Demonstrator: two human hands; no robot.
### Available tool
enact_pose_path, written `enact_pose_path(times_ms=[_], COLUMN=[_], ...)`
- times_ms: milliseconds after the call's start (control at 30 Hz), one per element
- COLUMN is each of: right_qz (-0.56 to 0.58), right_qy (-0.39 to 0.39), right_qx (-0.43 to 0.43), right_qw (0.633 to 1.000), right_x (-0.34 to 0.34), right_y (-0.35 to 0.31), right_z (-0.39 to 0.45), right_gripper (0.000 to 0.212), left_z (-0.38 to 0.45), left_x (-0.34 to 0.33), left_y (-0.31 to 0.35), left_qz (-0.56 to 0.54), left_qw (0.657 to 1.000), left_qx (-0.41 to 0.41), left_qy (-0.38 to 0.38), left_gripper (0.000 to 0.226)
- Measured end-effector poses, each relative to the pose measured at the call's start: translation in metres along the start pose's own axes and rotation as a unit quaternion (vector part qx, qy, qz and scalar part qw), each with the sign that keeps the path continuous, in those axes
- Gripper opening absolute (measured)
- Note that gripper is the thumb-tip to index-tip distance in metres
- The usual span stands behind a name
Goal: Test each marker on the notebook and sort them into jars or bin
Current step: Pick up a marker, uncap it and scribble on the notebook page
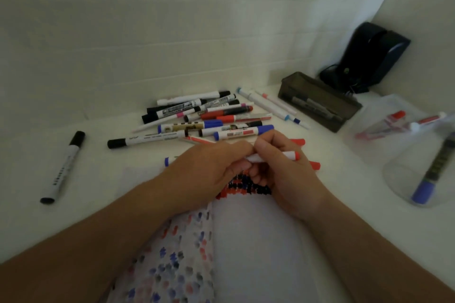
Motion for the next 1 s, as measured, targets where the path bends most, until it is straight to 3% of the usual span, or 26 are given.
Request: enact_pose_path(times_ms=[367, 800, 900, 1000], right_qz=[0.066, 0.102, 0.148, 0.173], right_qy=[-0.010, -0.055, -0.067, -0.080], right_qx=[-0.002, 0.007, -0.028, -0.004], right_qw=[0.998, 0.993, 0.986, 0.982], right_x=[0.000, 0.001, 0.014, 0.023], right_y=[0.005, -0.001, -0.009, -0.018], right_z=[-0.001, -0.004, -0.004, -0.004], right_gripper=[0.024, 0.035, 0.029, 0.012], left_z=[-0.002, -0.008, -0.011, -0.015], left_x=[0.001, 0.008, 0.011, 0.020], left_y=[0.007, 0.006, 0.001, -0.007], left_qz=[0.023, -0.045, -0.088, -0.089], left_qw=[1.000, 0.998, 0.993, 0.990], left_qx=[0.013, 0.052, 0.077, 0.089], left_qy=[-0.001, -0.010, -0.019, -0.068], left_gripper=[0.029, 0.027, 0.022, 0.038])
Point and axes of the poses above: each hand's wrist, its own z-axis towards the middle knuckle, its own x-axis out of the back of the hand, y = z × x, the point moved 1 cm from there along z, towards the middle knuckle, and after that the axes turned 6 degrees about x, right-handed, at the moved point
